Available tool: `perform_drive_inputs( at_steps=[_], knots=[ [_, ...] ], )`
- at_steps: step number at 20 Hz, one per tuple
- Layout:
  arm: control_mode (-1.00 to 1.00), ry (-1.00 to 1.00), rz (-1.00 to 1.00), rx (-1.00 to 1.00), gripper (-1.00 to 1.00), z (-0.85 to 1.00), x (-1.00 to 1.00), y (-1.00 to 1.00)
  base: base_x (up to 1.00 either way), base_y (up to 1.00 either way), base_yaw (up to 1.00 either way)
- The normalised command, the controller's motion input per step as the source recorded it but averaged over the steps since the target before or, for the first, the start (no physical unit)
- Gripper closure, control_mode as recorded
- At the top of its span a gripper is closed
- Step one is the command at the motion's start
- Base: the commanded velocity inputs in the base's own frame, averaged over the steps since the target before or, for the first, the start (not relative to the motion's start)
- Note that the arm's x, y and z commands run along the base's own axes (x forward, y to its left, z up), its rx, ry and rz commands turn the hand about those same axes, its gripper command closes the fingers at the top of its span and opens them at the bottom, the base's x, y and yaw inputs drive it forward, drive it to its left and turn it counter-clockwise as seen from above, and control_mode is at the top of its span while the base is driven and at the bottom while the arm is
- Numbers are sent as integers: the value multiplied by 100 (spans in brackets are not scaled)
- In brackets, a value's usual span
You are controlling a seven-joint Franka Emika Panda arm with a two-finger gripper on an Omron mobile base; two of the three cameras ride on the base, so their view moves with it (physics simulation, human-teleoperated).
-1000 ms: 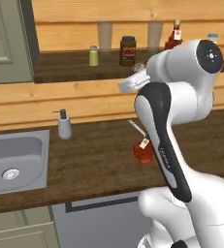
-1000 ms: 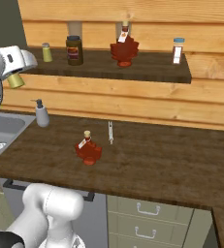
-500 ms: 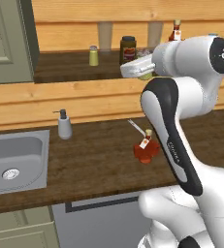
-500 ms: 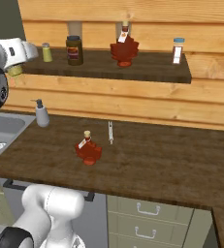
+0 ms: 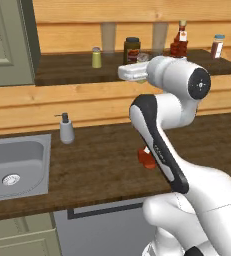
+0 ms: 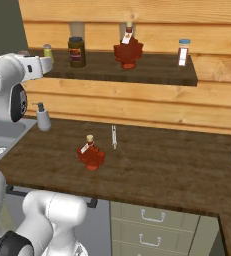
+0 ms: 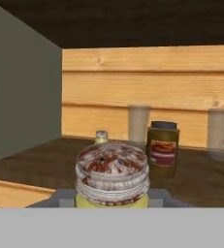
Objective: Put the shaker and condiment bottle from the counter next to their counterparts in the cabinet.
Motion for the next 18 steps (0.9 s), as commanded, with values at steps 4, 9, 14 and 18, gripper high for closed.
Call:
perform_drive_inputs(
  at_steps=[4,9,14,18],
  knots=[
    [-100,10,-18,0,100,58,49,15,0,0,0],
    [-100,4,-2,-1,100,5,12,3,0,0,0],
    [-100,-1,0,0,100,-15,43,0,0,0,0],
    [-100,-4,0,0,100,-12,63,0,0,0,0]
  ],
)
